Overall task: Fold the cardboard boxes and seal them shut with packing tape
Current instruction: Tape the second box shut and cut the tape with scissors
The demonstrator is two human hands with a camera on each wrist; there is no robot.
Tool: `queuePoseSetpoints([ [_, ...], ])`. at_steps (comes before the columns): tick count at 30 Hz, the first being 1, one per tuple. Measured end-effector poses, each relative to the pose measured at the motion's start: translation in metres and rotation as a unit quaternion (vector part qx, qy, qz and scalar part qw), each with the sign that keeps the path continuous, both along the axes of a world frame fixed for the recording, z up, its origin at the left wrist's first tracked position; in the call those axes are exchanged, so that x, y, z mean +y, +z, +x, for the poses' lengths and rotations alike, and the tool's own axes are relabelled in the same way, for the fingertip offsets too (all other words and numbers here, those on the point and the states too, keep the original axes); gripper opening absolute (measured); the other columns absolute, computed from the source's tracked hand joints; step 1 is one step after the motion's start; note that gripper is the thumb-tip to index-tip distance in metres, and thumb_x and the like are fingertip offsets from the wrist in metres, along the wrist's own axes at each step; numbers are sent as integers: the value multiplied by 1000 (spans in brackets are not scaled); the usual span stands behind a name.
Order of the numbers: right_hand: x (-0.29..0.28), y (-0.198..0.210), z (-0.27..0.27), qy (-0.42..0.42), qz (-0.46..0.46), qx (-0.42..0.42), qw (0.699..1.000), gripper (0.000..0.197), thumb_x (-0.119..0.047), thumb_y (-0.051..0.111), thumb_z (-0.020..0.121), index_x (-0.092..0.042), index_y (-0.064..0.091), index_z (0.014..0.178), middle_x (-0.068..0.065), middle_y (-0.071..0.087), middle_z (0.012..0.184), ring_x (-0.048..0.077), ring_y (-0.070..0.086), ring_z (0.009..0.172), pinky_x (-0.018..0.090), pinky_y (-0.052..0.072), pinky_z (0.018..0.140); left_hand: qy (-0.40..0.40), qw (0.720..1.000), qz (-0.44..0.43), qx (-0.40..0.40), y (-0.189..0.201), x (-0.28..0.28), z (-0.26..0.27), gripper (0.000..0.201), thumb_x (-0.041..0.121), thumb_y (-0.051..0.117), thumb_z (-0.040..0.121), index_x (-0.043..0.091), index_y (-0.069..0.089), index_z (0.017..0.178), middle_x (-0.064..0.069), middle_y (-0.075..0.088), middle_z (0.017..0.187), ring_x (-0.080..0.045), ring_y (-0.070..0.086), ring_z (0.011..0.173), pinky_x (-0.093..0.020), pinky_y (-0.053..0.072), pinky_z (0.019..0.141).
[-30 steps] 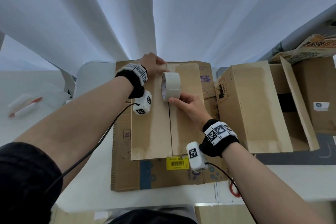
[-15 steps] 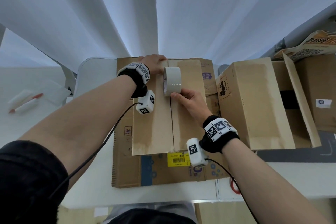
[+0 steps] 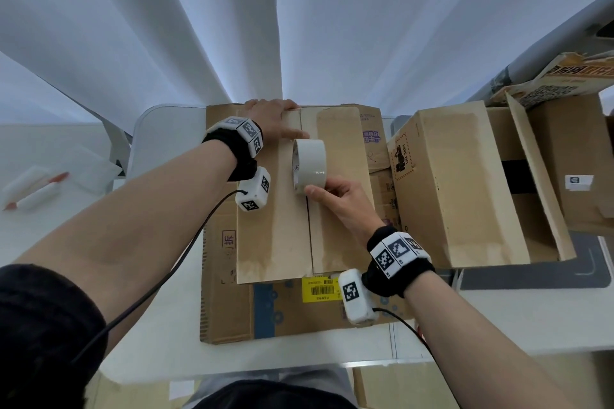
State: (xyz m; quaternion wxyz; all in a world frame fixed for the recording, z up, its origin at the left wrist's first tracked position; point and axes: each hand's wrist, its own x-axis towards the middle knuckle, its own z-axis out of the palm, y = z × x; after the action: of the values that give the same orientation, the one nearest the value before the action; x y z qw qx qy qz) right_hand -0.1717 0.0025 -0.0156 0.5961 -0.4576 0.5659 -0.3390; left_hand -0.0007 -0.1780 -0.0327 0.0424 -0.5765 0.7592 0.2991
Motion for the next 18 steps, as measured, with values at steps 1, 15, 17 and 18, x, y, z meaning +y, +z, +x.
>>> queuePoseSetpoints([
  [1,1,-2,1,0,-2,6,1000,31,-35,78,83,-18,76,109,11,72,112,29,64,110,46,50,101,-12,1000,-3,-8,-1,0,1,77,68,67,77,33,46,142,0,58,137,-27,49,130,-40,21,114],
  [15,0,-2,-3,-6,8,-24,1000,24,-17,72,89,-19,71,113,1,74,110,12,67,106,24,51,94,-51,997,-24,-58,-6,4,0,85,64,68,77,35,32,149,-3,43,147,-28,34,140,-45,8,121],
  [17,0,-1,-1,1,4,-20,1000,21,-14,71,90,-23,71,109,-5,74,104,7,67,103,20,51,91,-38,998,-40,-38,-9,8,1,85,63,70,76,37,33,148,-2,41,147,-27,32,141,-45,5,122],
  [18,0,1,0,3,3,-21,1000,21,-13,70,91,-26,71,107,-8,74,103,4,67,101,18,50,90,-31,998,-48,-22,-10,9,2,85,62,71,75,38,33,148,-1,39,148,-26,31,142,-46,4,123],
])
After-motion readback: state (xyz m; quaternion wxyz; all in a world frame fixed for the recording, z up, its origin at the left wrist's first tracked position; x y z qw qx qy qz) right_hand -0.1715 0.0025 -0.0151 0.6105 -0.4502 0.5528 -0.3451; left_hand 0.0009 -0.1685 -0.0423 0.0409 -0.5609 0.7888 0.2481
